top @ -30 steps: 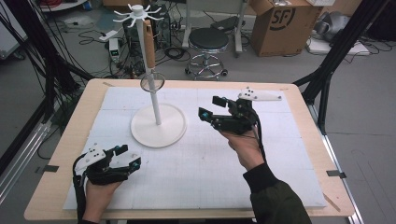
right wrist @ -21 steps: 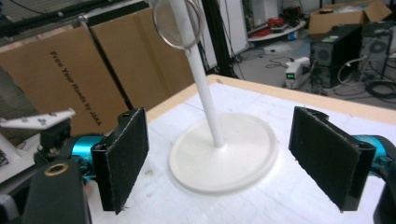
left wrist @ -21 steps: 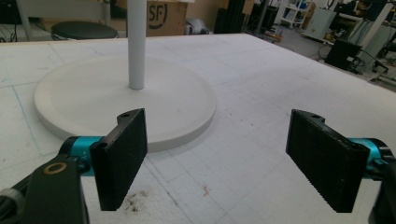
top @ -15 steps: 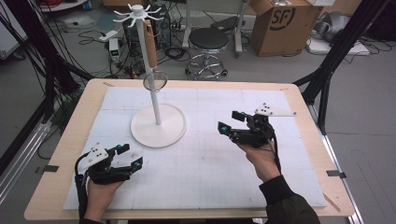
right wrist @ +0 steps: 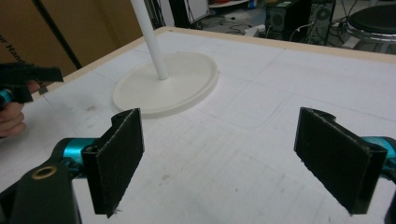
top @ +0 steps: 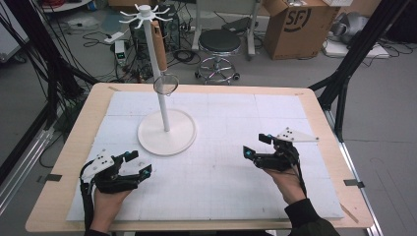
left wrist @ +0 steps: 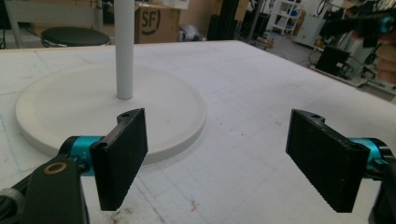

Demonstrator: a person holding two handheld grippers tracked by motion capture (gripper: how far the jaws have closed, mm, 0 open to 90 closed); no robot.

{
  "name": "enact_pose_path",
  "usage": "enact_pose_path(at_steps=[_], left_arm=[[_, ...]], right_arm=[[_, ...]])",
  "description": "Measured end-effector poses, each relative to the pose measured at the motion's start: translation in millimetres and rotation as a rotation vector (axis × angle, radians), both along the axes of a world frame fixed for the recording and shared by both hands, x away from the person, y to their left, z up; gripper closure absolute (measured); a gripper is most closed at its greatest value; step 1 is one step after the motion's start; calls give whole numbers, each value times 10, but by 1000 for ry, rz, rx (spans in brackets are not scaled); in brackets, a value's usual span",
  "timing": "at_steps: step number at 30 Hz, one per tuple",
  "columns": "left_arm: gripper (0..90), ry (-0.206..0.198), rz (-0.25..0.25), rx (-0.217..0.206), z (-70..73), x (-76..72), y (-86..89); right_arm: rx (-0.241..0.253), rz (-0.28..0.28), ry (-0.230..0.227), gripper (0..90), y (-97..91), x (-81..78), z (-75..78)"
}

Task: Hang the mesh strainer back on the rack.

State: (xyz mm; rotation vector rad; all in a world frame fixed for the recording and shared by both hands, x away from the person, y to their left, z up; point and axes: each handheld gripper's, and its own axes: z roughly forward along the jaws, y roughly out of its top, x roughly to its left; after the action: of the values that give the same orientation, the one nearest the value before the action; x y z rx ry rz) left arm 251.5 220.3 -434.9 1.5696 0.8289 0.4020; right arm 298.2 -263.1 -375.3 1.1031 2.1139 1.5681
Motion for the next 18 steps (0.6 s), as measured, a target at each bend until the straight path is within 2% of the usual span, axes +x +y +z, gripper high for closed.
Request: enact_pose_path(at_steps=[5,8,10,11,13,16,18], left_arm=[[213,-10,-8,6,22,-4,-35],[213,-21,-15,-9,37,-6,-77],[214,-42,-16,12,50,28,-121],[214,-42,-10,13,48,55,-129],[214,-28,-11,-12,29,96,-132],[214,-26,-18,5,21,101,-174],[214,-33,-20,1,32,97,-194]], right_arm=[[14,-11,-8,151,-88,-99,-130],[21,-15,-10,151,-149,-148,-209],[23,-19,-12,151,-187,-172,-253],[24,-21,-13,151,-207,-180,-272],[31,-27,-15,149,-240,-189,-302],[39,-30,-14,149,-276,-203,-334],[37,-31,-19,149,-296,-211,-331]])
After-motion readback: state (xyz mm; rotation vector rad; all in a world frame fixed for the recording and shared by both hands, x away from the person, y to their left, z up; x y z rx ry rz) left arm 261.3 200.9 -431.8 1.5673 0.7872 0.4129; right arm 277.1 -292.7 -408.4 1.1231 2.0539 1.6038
